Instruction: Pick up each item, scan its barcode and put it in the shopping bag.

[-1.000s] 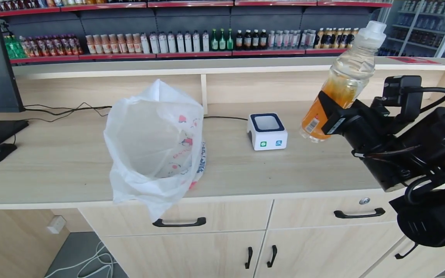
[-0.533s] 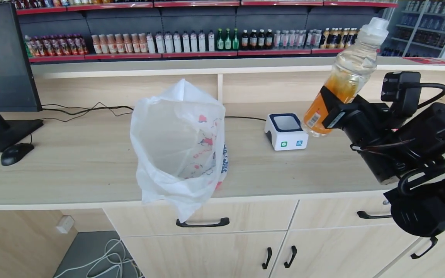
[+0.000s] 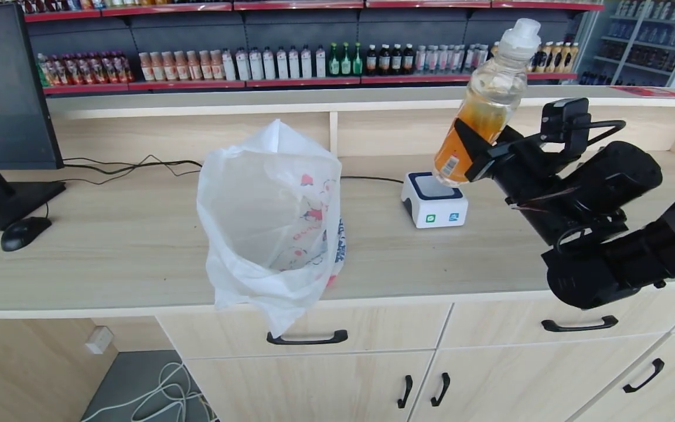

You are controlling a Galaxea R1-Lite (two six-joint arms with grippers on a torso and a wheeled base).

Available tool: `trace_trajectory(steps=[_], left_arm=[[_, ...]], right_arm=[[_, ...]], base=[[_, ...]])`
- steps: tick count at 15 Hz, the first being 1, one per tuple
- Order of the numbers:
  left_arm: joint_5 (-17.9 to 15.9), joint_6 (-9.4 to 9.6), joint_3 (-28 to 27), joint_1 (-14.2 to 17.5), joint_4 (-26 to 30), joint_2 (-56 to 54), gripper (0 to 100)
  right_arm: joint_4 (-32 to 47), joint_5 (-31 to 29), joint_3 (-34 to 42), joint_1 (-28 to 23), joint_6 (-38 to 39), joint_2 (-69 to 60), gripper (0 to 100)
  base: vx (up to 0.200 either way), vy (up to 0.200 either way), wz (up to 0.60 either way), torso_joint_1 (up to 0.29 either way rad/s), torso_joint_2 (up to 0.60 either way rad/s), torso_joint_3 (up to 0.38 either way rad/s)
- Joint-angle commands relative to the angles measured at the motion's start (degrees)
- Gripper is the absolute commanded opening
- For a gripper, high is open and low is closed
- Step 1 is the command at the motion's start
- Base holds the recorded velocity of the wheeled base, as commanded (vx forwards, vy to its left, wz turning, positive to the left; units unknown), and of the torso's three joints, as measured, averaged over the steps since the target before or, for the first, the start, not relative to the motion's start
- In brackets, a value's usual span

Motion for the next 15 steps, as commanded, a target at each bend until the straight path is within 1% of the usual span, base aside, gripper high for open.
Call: trace_trajectory(steps=[1, 2, 3, 4, 5, 7, 10, 12, 15], left_arm=[[0.0, -0.01, 0.0, 0.0, 0.0, 0.0, 100], [0.0, -0.01, 0.0, 0.0, 0.0, 0.0, 100], [0.0, -0.01, 0.0, 0.0, 0.0, 0.0, 100], [0.0, -0.01, 0.0, 0.0, 0.0, 0.0, 100], [0.0, -0.01, 0.0, 0.0, 0.0, 0.0, 100], [0.0, -0.01, 0.0, 0.0, 0.0, 0.0, 100], [0.0, 0.16, 0.0, 0.0, 0.0, 0.0, 100], [0.0, 0.16, 0.0, 0.0, 0.0, 0.0, 100], [0.0, 0.25, 0.0, 0.0, -0.1, 0.0, 100]], right_arm=[[-0.1, 2.5, -1.4, -1.6, -0.2, 2.7, 0], [-0.1, 6.7, -3.2, -3.0, -1.0, 3.7, 0], [-0.1, 10.6, -5.1, -3.5, -1.5, 4.4, 0], [-0.1, 13.1, -6.4, -3.8, -2.2, 4.9, 0], [-0.1, 18.0, -8.3, -4.1, -3.6, 5.7, 0], [-0.1, 25.3, -10.6, -5.0, -5.9, 7.0, 0], [-0.1, 35.1, -13.0, -7.3, -12.0, 8.7, 0], [-0.1, 37.5, -15.2, -8.2, -14.8, 10.5, 0], [-0.1, 38.6, -22.5, -8.3, -16.1, 13.8, 0]], base=[[0.0, 0.0, 0.0, 0.0, 0.0, 0.0], [0.0, 0.0, 0.0, 0.0, 0.0, 0.0], [0.0, 0.0, 0.0, 0.0, 0.0, 0.0], [0.0, 0.0, 0.0, 0.0, 0.0, 0.0], [0.0, 0.0, 0.0, 0.0, 0.0, 0.0], [0.0, 0.0, 0.0, 0.0, 0.0, 0.0], [0.0, 0.0, 0.0, 0.0, 0.0, 0.0], [0.0, 0.0, 0.0, 0.0, 0.0, 0.0], [0.0, 0.0, 0.0, 0.0, 0.0, 0.0]])
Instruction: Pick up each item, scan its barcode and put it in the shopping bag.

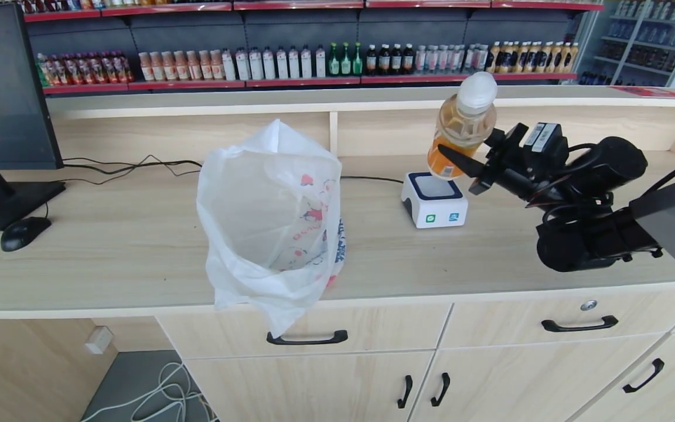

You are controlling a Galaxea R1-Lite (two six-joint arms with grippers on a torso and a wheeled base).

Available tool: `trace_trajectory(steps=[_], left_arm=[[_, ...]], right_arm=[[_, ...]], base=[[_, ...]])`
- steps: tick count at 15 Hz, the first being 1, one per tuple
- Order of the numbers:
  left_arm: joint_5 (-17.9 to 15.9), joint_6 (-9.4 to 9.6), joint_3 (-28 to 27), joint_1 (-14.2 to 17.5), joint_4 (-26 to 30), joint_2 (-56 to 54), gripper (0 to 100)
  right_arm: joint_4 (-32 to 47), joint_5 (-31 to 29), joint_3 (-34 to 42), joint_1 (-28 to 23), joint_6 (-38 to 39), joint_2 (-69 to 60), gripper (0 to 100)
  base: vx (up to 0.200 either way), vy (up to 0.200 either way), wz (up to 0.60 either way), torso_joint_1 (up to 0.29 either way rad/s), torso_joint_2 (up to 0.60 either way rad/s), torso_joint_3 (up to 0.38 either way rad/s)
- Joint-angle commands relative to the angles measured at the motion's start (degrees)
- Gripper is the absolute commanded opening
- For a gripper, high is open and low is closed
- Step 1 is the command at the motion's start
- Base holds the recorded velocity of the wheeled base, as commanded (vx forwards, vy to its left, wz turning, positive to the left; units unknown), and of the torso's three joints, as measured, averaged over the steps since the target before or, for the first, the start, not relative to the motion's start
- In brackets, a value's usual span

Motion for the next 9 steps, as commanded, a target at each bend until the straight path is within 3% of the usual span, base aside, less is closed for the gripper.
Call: trace_trajectory(steps=[1, 5, 9], left_arm=[[0.0, 0.05, 0.0, 0.0, -0.1, 0.0, 100], [0.0, 0.05, 0.0, 0.0, -0.1, 0.0, 100], [-0.1, 2.77, 0.0, 0.0, -0.2, 0.0, 100]], right_arm=[[0.0, 0.6, -5.9, -0.1, -0.4, 3.7, 0], [0.0, 2.0, -9.0, -0.7, -1.3, 5.9, 0], [0.0, 4.5, -8.6, -1.7, -3.6, 6.6, 0]], base=[[0.0, 0.0, 0.0, 0.0, 0.0, 0.0], [0.0, 0.0, 0.0, 0.0, 0.0, 0.0], [0.0, 0.0, 0.0, 0.0, 0.0, 0.0]])
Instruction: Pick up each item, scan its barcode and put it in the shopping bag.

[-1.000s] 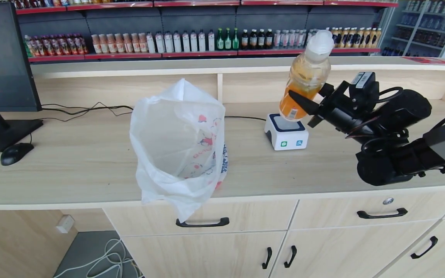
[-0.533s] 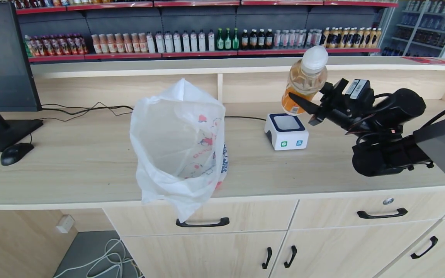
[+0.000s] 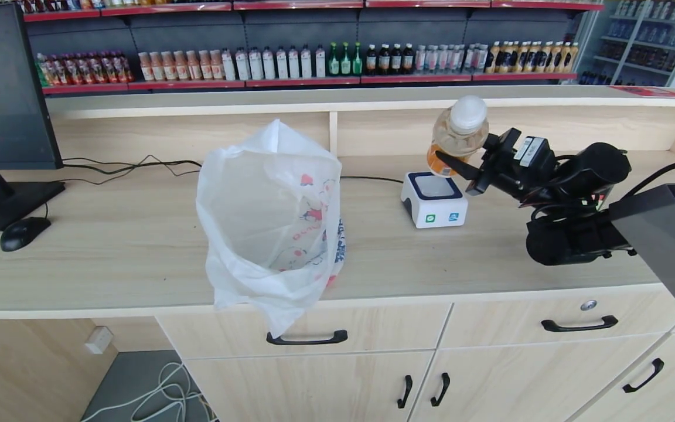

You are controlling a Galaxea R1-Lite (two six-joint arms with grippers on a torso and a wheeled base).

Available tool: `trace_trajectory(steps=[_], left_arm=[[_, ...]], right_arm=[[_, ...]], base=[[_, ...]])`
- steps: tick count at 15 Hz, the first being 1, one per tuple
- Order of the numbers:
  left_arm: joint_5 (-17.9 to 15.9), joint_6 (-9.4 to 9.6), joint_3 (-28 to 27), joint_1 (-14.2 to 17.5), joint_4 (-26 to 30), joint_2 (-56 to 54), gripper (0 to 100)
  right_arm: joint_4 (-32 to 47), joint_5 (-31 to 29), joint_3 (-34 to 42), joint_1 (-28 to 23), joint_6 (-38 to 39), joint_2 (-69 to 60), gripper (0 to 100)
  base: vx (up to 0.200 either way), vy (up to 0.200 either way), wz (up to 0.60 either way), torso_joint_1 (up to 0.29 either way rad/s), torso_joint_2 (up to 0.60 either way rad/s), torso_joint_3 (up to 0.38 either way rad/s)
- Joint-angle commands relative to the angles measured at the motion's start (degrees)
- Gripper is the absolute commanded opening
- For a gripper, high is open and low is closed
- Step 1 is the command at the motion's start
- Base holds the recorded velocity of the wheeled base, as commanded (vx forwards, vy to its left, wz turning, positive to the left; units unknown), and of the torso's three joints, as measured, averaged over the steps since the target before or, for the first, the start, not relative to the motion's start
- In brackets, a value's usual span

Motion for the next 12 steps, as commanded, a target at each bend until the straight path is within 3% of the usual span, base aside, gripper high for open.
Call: trace_trajectory(steps=[1, 12], left_arm=[[0.0, 0.25, 0.0, 0.0, 0.0, 0.0, 100], [0.0, -0.01, 0.0, 0.0, 0.0, 0.0, 100]], right_arm=[[-0.1, 0.1, 0.0, -0.2, 0.0, 0.4, 0], [-0.1, 0.2, 1.4, 0.3, -1.3, 0.3, 0]], base=[[0.0, 0.0, 0.0, 0.0, 0.0, 0.0], [0.0, 0.0, 0.0, 0.0, 0.0, 0.0]])
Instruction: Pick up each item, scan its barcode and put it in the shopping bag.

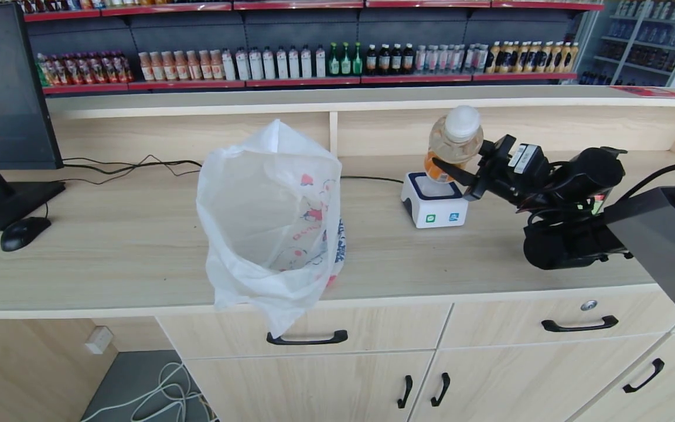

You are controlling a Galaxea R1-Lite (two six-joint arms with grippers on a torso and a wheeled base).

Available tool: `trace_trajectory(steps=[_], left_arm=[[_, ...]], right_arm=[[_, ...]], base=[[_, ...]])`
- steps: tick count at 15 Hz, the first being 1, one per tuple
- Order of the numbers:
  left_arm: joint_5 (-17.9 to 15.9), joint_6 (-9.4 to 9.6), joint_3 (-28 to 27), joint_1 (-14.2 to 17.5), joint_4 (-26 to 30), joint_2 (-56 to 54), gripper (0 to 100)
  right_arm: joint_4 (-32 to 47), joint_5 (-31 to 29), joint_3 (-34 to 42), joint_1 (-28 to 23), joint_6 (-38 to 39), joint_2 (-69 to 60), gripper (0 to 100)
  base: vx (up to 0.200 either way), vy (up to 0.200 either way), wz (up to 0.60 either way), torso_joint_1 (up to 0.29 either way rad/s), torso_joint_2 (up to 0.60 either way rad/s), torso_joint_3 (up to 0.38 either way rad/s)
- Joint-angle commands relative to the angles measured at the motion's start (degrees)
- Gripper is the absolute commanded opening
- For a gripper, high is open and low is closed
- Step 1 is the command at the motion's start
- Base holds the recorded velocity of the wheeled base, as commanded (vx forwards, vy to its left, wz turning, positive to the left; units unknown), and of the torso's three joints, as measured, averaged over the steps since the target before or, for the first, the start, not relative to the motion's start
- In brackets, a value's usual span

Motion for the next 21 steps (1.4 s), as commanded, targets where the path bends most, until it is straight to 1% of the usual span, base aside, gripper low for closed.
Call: trace_trajectory(steps=[1, 3, 7, 10, 11, 14, 15, 19, 20, 21], left_arm=[[0.0, -0.08, 0.0, 0.0, 0.0, 0.0, 100], [0.0, -0.16, 0.0, 0.0, 0.0, 0.0, 100], [0.0, -1.57, 0.0, 0.0, 0.2, 0.0, 100], [-0.1, -1.57, 0.0, 0.0, 0.2, 0.0, 100], [-0.1, -1.57, 0.0, 0.0, 0.2, 0.0, 100], [-0.1, -1.48, 0.0, 0.0, 0.2, 0.0, 100], [-0.1, -1.48, 0.0, 0.0, 0.2, 0.0, 100], [-0.1, -1.48, 0.0, 0.0, 0.2, 0.0, 100], [-0.1, -1.48, 0.0, 0.1, 0.2, 0.0, 100], [-0.1, -1.57, 0.0, 0.1, 0.2, 0.0, 100]], right_arm=[[-0.1, 0.0, 0.7, 0.0, -0.2, -0.4, 0], [-0.1, -0.1, 1.6, -0.1, -0.1, -1.0, 0], [-0.1, -0.6, 5.5, -0.4, 0.1, -4.6, 0], [-0.1, -0.9, 11.5, -0.5, 0.2, -8.1, 0], [-0.1, -0.9, 15.4, -0.7, 0.1, -10.0, 0], [-0.1, -1.1, 17.5, -0.7, 1.6, -13.0, 0], [-0.1, -4.5, 19.3, -0.6, 2.9, -14.6, 0], [-0.1, -10.3, 24.5, -0.6, 4.0, -19.0, 0], [-0.1, -16.7, 29.8, -0.8, 5.2, -21.8, 0], [-0.1, -23.1, 33.3, -0.5, 6.6, -24.0, 0]], base=[[0.0, 0.0, 0.0, 0.0, 0.0, 0.0], [0.0, 0.0, 0.0, 0.0, 0.0, 0.0], [0.0, 0.0, 0.0, 0.0, 0.0, 0.0], [0.0, 0.0, 0.0, 0.0, 0.0, 0.0], [0.0, 0.0, 0.0, 0.0, 0.0, 0.0], [0.0, 0.0, 0.0, 0.0, 0.0, 0.0], [0.0, 0.0, 0.0, 0.0, 0.0, 0.0], [0.0, 0.0, 0.0, 0.0, 0.0, 0.0], [0.0, 0.0, 0.0, 0.0, 0.0, 0.0], [0.0, 0.0, 0.0, 0.0, 0.0, 0.0]])
